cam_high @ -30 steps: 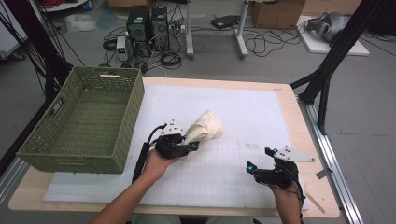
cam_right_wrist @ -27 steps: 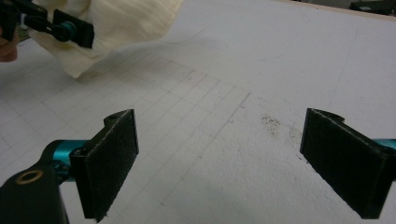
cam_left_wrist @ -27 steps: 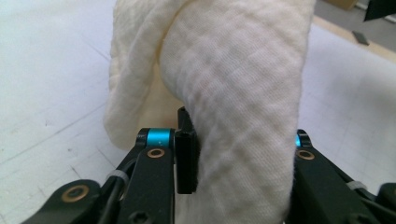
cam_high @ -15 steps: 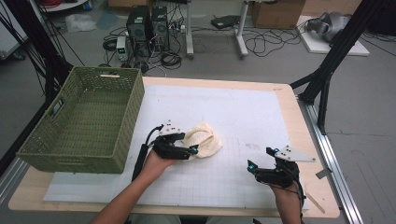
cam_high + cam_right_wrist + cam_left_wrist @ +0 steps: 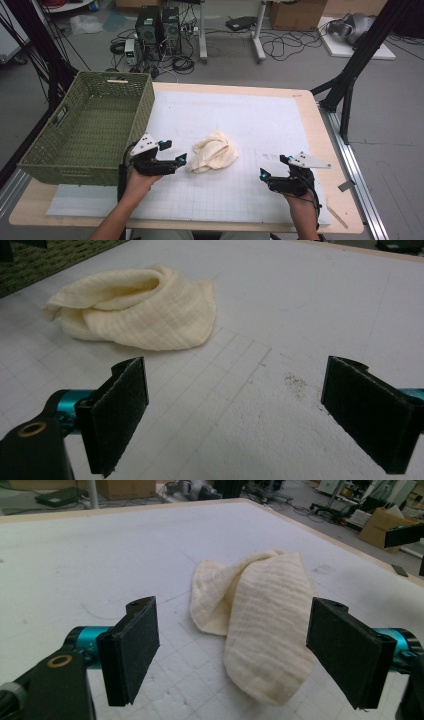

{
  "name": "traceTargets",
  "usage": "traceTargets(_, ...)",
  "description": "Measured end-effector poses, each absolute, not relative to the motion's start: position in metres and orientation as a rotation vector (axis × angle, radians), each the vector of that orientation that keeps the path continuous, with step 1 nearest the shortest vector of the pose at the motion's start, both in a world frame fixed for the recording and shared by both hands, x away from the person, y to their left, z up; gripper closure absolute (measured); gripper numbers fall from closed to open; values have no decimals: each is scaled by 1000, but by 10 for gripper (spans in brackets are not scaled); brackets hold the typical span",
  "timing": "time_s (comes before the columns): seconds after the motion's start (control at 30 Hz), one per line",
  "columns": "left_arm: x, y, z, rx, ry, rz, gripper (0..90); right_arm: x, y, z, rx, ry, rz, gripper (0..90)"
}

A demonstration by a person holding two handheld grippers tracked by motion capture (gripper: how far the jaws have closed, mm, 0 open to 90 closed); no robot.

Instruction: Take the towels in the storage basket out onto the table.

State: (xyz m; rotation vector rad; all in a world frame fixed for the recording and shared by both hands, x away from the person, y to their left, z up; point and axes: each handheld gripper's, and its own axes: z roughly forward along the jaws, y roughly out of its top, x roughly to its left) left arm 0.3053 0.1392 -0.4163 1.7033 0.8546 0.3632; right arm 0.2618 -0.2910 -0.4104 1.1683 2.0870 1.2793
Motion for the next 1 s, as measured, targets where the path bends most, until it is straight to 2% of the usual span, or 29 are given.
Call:
traceTargets(0.67,296,157,-412,1683,835,413,216,265,-291,-407,1139,2055,1275,107)
traceTargets(1.0,300,149,-416,1705,823,395,224,262,-294,-411,1152,2062,1264,108)
